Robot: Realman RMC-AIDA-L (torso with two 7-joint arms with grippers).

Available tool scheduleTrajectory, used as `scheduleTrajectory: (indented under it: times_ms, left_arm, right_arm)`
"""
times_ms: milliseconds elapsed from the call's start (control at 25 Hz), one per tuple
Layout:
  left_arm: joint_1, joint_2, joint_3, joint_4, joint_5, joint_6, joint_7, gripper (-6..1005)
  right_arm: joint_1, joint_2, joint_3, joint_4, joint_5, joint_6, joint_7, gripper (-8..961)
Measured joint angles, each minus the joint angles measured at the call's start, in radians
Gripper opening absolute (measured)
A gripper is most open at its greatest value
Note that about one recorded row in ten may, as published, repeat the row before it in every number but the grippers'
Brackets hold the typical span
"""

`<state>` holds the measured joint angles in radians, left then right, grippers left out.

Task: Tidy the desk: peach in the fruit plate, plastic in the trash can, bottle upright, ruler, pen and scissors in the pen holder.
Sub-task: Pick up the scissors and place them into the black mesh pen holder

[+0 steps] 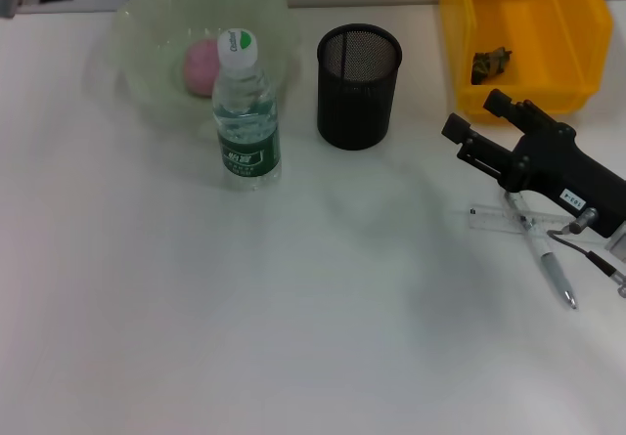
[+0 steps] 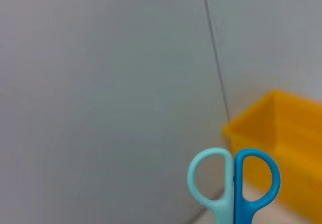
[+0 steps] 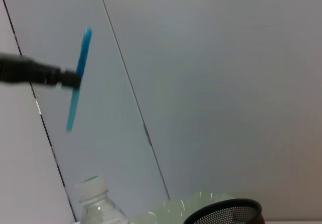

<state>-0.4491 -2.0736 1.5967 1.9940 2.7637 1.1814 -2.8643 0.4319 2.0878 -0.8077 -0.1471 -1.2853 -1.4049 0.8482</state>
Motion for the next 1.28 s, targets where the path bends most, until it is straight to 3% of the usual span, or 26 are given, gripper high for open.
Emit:
scheduleTrajectory:
  times_ms: [200, 240, 360, 640, 800, 1000, 1160, 1280]
  left_arm:
    - [0.026, 0.002, -0.012, 0.0, -0.065, -0.091, 0.012, 262]
    - [0.075, 0.003, -0.039, -0.007, -0.187, -0.221, 0.057, 262]
    - [0.144, 0.005, -0.066, -0.028, -0.323, -0.357, 0.137, 264]
    - [0.211, 0.004, -0.081, -0.126, -0.542, -0.475, 0.309, 267]
    - [0.211, 0.004, -0.116, -0.208, -0.754, -0.478, 0.419, 269]
    - [0.194, 0.004, -0.186, -0.372, -1.177, -0.418, 0.698, 271]
    - [0.137, 0.004, -0.251, -0.592, -1.526, -0.229, 1.026, 273]
    - [0.061, 0.004, -0.298, -0.8, -1.619, -0.094, 1.207, 274]
  right_arm:
    - [0.007, 0.001, -0.001, 0.009, 0.0, -0.001, 0.0, 823]
    - [0.007, 0.001, -0.001, 0.009, 0.0, -0.001, 0.0, 824]
    - [0.007, 0.002, 0.001, 0.014, 0.0, -0.003, 0.0, 824]
    - [0.008, 0.002, 0.001, 0.015, 0.0, -0.001, 0.0, 824]
    - [0.014, 0.002, -0.001, 0.017, 0.0, -0.001, 0.0, 824]
    - [0.017, 0.001, -0.006, 0.019, 0.0, 0.0, 0.0, 824]
    - [0.017, 0.001, -0.005, 0.025, 0.0, -0.002, 0.0, 823]
    - [0.018, 0.001, -0.003, 0.033, 0.0, -0.003, -0.007, 823]
